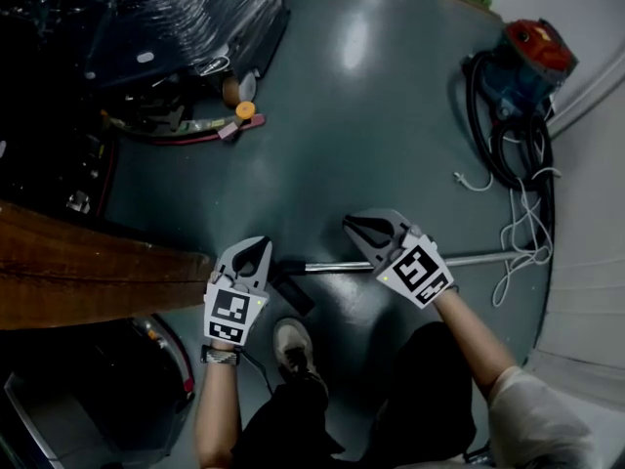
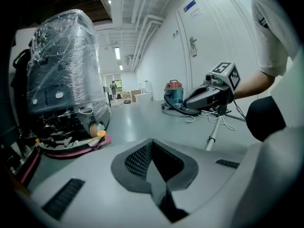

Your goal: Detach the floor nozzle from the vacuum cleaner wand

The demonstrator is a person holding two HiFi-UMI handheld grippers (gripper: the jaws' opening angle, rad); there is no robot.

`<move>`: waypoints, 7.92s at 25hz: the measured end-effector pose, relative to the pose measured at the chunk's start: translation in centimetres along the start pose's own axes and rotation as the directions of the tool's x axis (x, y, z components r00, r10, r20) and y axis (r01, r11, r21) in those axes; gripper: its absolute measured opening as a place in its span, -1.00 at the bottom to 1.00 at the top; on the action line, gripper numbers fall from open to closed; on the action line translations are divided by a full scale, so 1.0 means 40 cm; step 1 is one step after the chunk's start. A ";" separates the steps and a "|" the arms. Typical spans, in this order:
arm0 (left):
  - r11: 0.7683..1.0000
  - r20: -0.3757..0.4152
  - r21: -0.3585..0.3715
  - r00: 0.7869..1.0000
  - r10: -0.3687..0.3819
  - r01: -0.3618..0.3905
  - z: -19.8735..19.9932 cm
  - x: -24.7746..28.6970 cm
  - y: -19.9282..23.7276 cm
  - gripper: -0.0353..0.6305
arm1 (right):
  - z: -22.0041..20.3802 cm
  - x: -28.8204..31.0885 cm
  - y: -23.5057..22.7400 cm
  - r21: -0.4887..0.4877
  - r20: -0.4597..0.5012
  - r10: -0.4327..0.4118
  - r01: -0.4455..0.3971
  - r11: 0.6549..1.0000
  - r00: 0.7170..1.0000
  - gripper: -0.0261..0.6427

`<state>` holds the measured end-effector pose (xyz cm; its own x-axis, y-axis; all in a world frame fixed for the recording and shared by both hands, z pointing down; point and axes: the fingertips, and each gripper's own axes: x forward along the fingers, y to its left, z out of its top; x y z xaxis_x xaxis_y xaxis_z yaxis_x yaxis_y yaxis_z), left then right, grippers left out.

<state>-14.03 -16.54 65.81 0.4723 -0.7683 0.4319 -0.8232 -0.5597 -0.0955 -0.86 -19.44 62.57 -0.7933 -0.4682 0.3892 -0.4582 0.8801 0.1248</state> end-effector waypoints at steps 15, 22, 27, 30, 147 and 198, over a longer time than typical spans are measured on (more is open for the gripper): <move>0.998 -0.104 -0.038 0.993 -0.053 0.050 -0.237 0.052 -0.038 -0.89 | -0.222 0.092 0.076 0.015 -0.142 0.125 -0.124 0.992 0.982 -0.82; 0.992 -0.189 -0.002 0.974 -0.124 0.126 -0.301 0.080 -0.091 -0.89 | -0.321 0.109 0.128 0.096 -0.194 0.276 -0.262 0.960 0.941 -0.82; 0.984 -0.266 0.070 0.954 -0.138 0.162 -0.367 0.098 -0.109 -0.89 | -0.399 0.111 0.139 0.165 -0.234 0.355 -0.323 0.932 0.905 -0.82; 0.981 -0.295 0.095 0.946 -0.136 0.171 -0.391 0.105 -0.108 -0.89 | -0.424 0.115 0.141 0.162 -0.264 0.365 -0.332 0.929 0.893 -0.81; 0.803 -0.655 0.020 0.615 -0.440 0.595 -0.503 0.094 -0.188 -0.28 | -0.557 0.100 0.290 0.151 -0.504 0.573 -0.587 0.795 0.646 -0.44; 0.773 -0.608 0.297 0.735 -0.300 0.560 -0.508 0.121 -0.153 -0.29 | -0.590 0.117 0.260 0.171 -0.516 0.563 -0.566 0.806 0.646 -0.44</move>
<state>-13.10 -10.51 86.70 0.4026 -0.2085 0.8913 -0.2783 -0.9555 -0.0978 0.13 -10.60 87.22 -0.5634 0.2344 0.7923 0.0114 0.9610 -0.2762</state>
